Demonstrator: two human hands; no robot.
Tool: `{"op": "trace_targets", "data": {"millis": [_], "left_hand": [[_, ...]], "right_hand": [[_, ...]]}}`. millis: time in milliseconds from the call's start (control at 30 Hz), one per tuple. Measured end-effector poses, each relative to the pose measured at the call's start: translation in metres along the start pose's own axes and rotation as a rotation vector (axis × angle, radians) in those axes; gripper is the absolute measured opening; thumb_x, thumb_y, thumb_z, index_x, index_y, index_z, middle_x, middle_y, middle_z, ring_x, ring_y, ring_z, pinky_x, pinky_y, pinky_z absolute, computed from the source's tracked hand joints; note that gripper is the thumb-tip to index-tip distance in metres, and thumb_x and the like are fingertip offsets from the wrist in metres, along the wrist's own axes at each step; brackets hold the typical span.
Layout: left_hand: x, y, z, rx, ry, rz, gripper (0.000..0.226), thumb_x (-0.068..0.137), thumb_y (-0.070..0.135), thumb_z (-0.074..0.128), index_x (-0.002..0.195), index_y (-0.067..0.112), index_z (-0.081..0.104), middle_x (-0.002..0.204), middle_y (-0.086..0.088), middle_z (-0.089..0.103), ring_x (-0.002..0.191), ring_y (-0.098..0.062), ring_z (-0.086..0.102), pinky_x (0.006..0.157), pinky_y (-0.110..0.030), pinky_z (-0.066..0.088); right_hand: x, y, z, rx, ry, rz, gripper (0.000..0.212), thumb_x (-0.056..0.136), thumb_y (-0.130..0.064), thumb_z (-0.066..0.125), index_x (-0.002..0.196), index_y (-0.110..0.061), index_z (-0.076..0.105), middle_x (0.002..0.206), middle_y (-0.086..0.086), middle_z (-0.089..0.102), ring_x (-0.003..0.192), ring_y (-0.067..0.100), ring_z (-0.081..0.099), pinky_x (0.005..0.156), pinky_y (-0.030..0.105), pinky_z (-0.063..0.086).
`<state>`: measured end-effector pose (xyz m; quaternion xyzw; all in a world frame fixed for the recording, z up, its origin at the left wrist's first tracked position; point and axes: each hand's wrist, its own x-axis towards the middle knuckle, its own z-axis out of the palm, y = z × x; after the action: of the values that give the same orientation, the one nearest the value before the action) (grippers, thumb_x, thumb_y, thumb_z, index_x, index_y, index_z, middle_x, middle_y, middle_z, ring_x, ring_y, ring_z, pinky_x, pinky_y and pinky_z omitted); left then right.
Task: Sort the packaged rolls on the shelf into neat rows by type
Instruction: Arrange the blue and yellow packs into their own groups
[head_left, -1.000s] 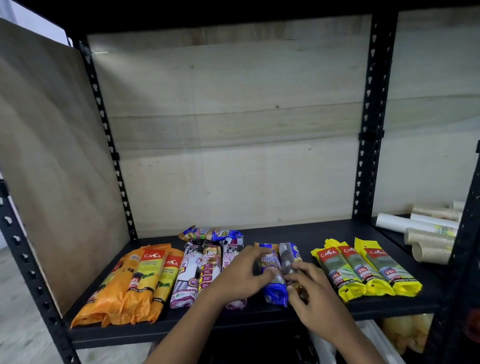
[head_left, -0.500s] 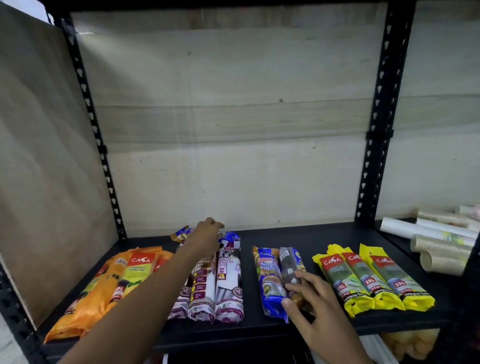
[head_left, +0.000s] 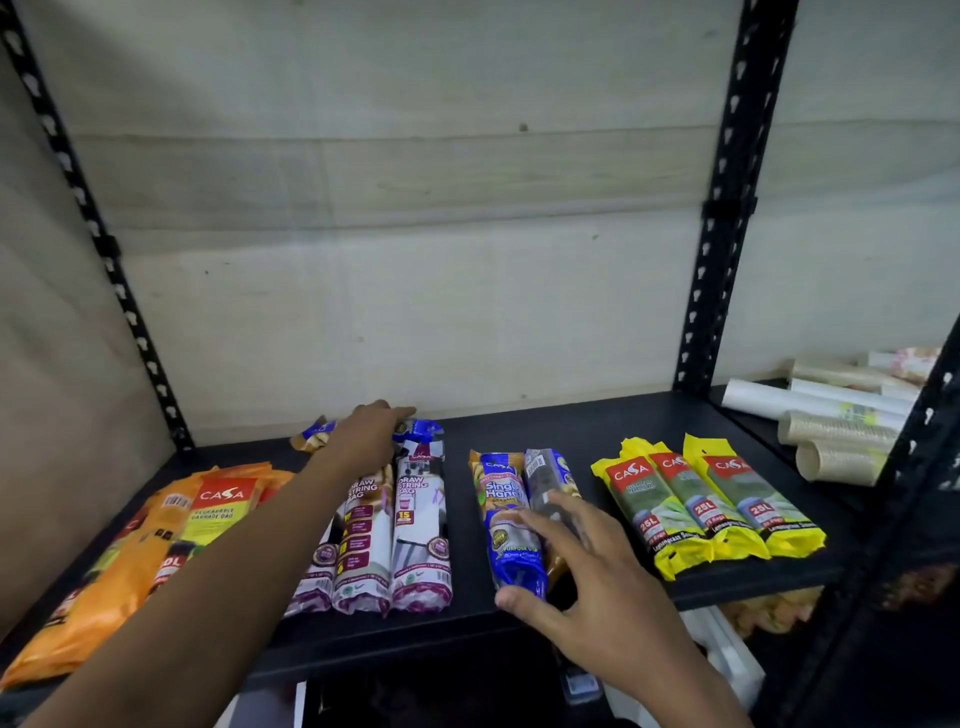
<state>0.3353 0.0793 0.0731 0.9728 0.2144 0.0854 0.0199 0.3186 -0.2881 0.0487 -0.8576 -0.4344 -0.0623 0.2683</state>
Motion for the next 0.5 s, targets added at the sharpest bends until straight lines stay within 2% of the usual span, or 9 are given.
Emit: {"op": "trace_targets", "data": {"millis": [100,200,267,433,500], "left_hand": [[-0.002,0.003,0.001,-0.048,0.043,-0.012,0.071,0.090,0.007,0.062,0.151,0.030,0.035,0.133,-0.010,0.050,0.118,-0.031,0.049,0.091,-0.042,0.050],[-0.005,0.008,-0.006,-0.128,0.107,-0.044,0.071,0.089,0.003,0.062,0.149,0.031,0.039,0.135,-0.009,0.048,0.120,-0.031,0.049,0.094,-0.041,0.048],[-0.012,0.013,-0.014,-0.193,0.144,-0.021,0.069,0.087,-0.001,0.061,0.147,0.029,0.043,0.134,-0.008,0.049,0.120,-0.029,0.050,0.094,-0.039,0.046],[-0.043,0.027,-0.030,-0.341,0.257,0.194,0.064,0.083,-0.007,0.059,0.136,0.028,0.054,0.136,0.002,0.053,0.121,-0.020,0.051,0.096,-0.028,0.041],[-0.059,0.036,-0.035,-0.371,0.256,0.309,0.069,0.079,-0.010,0.054,0.132,0.033,0.054,0.135,0.008,0.052,0.122,-0.013,0.049,0.101,-0.031,0.043]], "right_hand": [[0.002,-0.002,0.005,-0.058,0.006,-0.005,0.083,0.071,-0.091,0.038,0.144,-0.057,0.017,0.154,-0.025,0.004,0.144,0.001,0.002,0.095,0.034,0.050],[0.006,0.004,0.014,-0.097,0.054,-0.006,0.066,0.084,-0.070,0.048,0.143,-0.052,0.026,0.155,-0.018,0.016,0.143,0.004,0.007,0.089,0.027,0.052],[0.008,0.006,0.019,-0.090,0.088,0.009,0.060,0.087,-0.063,0.053,0.142,-0.048,0.035,0.153,-0.017,0.024,0.143,0.004,0.011,0.089,0.027,0.053],[0.011,0.011,0.029,-0.066,0.145,0.049,0.056,0.088,-0.053,0.057,0.142,-0.040,0.044,0.151,-0.017,0.031,0.143,0.007,0.015,0.097,0.031,0.050],[0.011,0.012,0.032,-0.049,0.200,0.054,0.054,0.088,-0.049,0.062,0.139,-0.038,0.049,0.148,-0.014,0.039,0.142,0.010,0.021,0.100,0.034,0.048]]}}
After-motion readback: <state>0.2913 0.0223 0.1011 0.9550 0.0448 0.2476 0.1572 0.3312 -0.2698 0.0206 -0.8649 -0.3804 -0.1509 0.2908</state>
